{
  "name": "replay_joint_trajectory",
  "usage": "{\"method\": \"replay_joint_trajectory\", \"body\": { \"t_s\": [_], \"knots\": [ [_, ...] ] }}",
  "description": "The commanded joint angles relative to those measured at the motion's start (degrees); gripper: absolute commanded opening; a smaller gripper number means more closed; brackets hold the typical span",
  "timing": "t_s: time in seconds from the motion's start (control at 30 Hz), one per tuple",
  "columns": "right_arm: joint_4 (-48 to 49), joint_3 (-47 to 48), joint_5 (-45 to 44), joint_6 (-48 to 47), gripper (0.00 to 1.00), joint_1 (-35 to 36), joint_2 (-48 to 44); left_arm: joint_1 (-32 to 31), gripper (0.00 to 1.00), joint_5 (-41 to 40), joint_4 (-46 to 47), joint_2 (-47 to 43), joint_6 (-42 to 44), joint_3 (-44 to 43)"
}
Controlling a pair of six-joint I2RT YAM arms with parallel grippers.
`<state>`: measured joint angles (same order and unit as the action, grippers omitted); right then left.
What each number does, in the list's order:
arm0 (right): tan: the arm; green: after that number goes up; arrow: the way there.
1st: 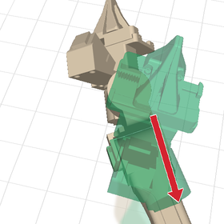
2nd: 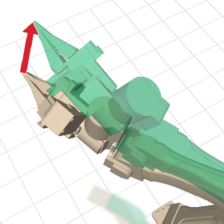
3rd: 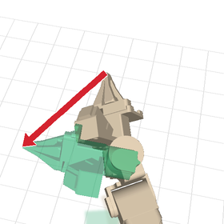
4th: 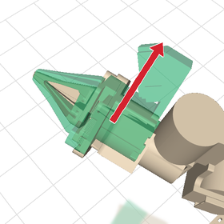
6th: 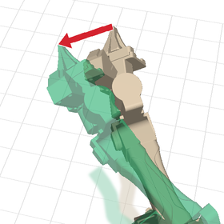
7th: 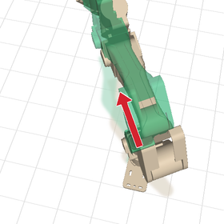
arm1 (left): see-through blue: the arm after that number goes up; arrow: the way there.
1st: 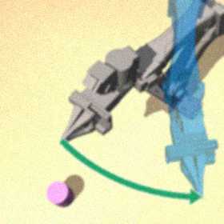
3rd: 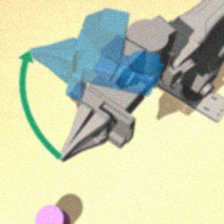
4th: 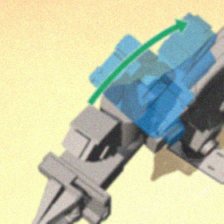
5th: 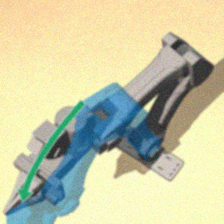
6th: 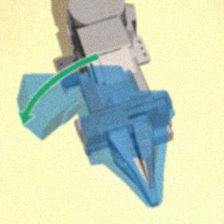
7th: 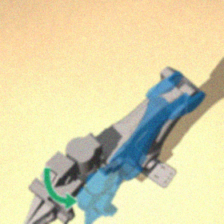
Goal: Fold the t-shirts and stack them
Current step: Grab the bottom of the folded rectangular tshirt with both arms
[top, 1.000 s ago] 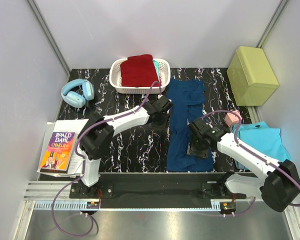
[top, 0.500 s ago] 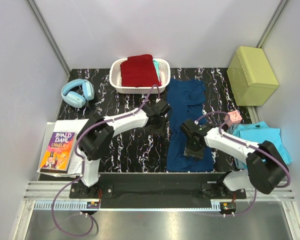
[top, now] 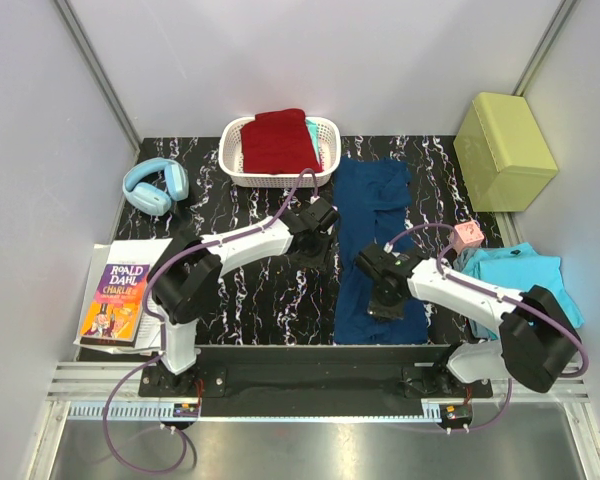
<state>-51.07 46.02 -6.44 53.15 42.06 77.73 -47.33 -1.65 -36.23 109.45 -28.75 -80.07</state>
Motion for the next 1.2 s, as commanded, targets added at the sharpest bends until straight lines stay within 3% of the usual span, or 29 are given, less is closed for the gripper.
{"method": "replay_joint_trajectory", "body": {
  "t_s": [0.0,0.33,0.4,0.43,0.5,0.53,0.63,0.83,1.17],
  "knots": [
    [-4.12,1.70,-0.51,3.98,0.00,3.02,-2.94,0.13,0.44,0.42,1.77,-2.22,0.45,-0.17],
    [-8.34,3.37,5.11,3.02,0.00,7.77,0.04,0.05,0.44,1.12,1.69,-1.61,0.19,-0.35],
    [-8.87,4.51,4.07,2.40,0.07,8.03,0.57,-0.04,0.44,1.04,1.77,-1.26,0.28,-0.35],
    [-8.96,5.13,1.63,2.58,0.19,8.30,-0.47,0.05,0.44,0.77,1.77,-1.17,0.28,-0.52],
    [-9.14,7.93,-4.59,3.19,0.32,8.21,-2.75,-0.04,0.44,0.42,1.69,-1.26,0.36,-0.61],
    [-9.31,9.25,-6.99,3.19,0.45,8.12,-3.20,-0.04,0.44,-0.19,1.60,-1.34,0.45,-0.78],
    [-9.49,16.54,-13.59,0.66,0.58,6.02,-0.84,0.13,0.44,-1.07,1.60,-1.43,0.63,-2.01],
    [-4.49,24.99,-11.68,-5.67,0.57,-5.03,10.32,0.13,0.44,1.29,1.51,-0.20,-0.16,-5.09],
    [2.98,25.26,-9.91,-10.52,0.53,-11.56,20.17,0.22,0.44,0.68,1.95,-2.31,-0.69,-0.70]
  ]
}}
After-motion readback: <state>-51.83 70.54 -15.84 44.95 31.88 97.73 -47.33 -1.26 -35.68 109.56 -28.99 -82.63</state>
